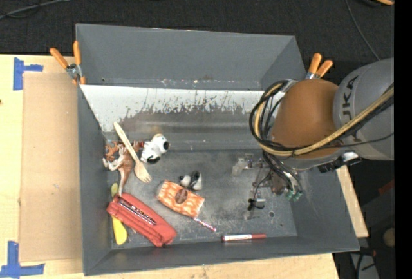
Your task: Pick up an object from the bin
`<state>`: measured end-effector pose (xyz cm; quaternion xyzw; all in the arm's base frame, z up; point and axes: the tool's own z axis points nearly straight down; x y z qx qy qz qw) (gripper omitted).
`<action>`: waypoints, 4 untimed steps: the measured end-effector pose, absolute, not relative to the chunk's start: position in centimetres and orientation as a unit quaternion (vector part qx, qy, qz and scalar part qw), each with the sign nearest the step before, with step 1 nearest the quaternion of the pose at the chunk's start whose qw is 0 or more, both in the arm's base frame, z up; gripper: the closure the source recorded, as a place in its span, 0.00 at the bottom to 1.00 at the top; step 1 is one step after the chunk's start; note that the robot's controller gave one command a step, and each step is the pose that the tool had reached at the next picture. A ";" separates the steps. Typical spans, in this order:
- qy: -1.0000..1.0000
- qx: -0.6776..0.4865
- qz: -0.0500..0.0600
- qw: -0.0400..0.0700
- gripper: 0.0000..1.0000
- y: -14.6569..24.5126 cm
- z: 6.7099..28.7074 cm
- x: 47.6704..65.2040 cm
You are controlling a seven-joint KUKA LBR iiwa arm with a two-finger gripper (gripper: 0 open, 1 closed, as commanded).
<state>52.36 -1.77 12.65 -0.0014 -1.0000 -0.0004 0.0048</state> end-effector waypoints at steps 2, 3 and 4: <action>-1.000 -0.004 0.000 0.001 0.00 2.9 12.8 55.6; -1.000 -0.002 -0.001 0.001 0.00 6.6 12.8 57.2; -1.000 -0.006 -0.001 0.000 0.00 9.4 7.4 58.5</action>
Offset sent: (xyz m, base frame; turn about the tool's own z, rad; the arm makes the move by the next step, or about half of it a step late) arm 0.0363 0.0553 0.0020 0.0023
